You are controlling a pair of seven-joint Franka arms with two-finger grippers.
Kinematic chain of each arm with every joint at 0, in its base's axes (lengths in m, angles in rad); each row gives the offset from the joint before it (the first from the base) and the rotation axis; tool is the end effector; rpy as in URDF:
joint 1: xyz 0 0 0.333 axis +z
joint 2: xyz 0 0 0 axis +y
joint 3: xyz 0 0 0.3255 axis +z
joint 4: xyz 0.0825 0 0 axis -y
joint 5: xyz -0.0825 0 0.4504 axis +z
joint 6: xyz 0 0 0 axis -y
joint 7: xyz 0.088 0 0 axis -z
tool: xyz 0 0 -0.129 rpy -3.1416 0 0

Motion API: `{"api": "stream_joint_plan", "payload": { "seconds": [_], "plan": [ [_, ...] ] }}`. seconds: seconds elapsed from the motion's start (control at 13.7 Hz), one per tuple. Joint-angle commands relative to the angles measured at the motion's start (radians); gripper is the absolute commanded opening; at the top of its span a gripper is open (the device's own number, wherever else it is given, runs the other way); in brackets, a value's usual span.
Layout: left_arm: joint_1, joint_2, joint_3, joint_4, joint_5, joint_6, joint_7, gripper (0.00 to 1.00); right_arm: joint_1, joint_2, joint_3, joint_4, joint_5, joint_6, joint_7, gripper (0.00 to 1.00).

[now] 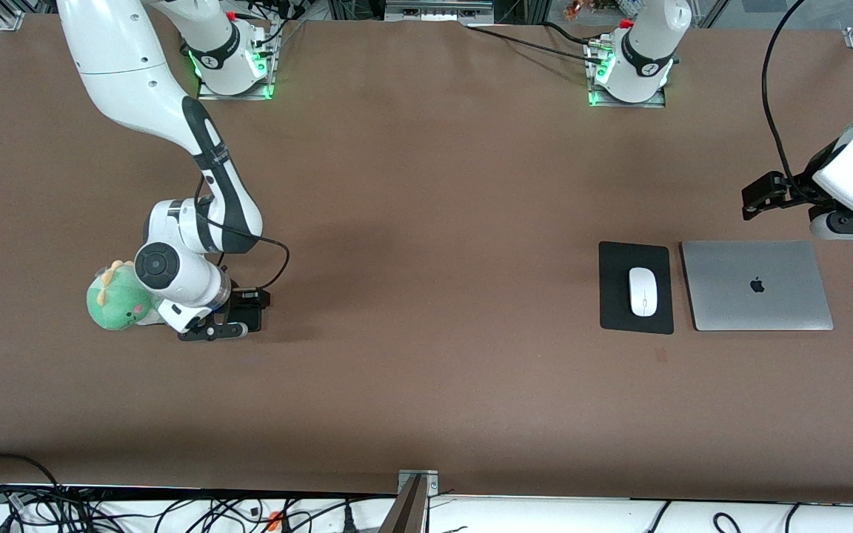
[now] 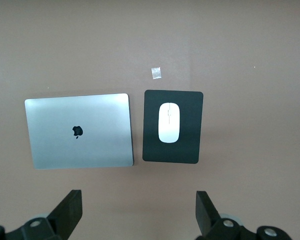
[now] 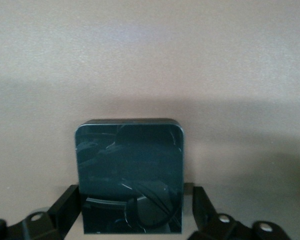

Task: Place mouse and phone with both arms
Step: 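Lower the black phone beside the plush toy with the right gripper, then open the right gripper and withdraw it from the phone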

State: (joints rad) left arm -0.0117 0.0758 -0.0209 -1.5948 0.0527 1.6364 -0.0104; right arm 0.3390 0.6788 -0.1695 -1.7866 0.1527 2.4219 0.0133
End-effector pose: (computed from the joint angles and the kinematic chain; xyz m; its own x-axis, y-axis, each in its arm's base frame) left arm 0.6467 -0.0142 0.5568 0.9991 -0.0256 -0.0337 -0.0273 -0.9983 -0.0512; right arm 0.6883 0.1227 0.1082 0.9968 0.0747 -0.0295 0.0750 -0.9971 0.0096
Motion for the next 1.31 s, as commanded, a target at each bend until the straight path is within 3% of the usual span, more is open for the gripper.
{"api": "stream_joint_plan", "payload": {
  "seconds": [0.0,0.36,0.8,0.95,1.24],
  "plan": [
    [-0.01,-0.007,0.013,-0.004,-0.011,-0.003,0.02,1.0,-0.015,-0.088,0.022,-0.013,0.015,-0.036,0.062,1.0],
    [-0.011,-0.005,0.012,-0.002,-0.011,-0.017,0.018,1.0,-0.014,-0.217,0.007,0.018,0.01,-0.182,0.07,1.0],
    [-0.01,-0.007,0.01,-0.001,-0.01,-0.018,0.02,1.0,-0.014,-0.534,-0.031,0.013,-0.033,-0.504,0.074,1.0],
    [-0.011,-0.007,0.009,-0.001,-0.01,-0.018,0.02,1.0,-0.014,-0.614,-0.033,0.024,-0.05,-0.544,0.062,1.0],
    [-0.011,-0.005,0.01,0.007,-0.011,-0.02,0.017,1.0,-0.018,-0.616,-0.07,0.134,-0.074,-0.731,0.007,1.0]
  ]
}}
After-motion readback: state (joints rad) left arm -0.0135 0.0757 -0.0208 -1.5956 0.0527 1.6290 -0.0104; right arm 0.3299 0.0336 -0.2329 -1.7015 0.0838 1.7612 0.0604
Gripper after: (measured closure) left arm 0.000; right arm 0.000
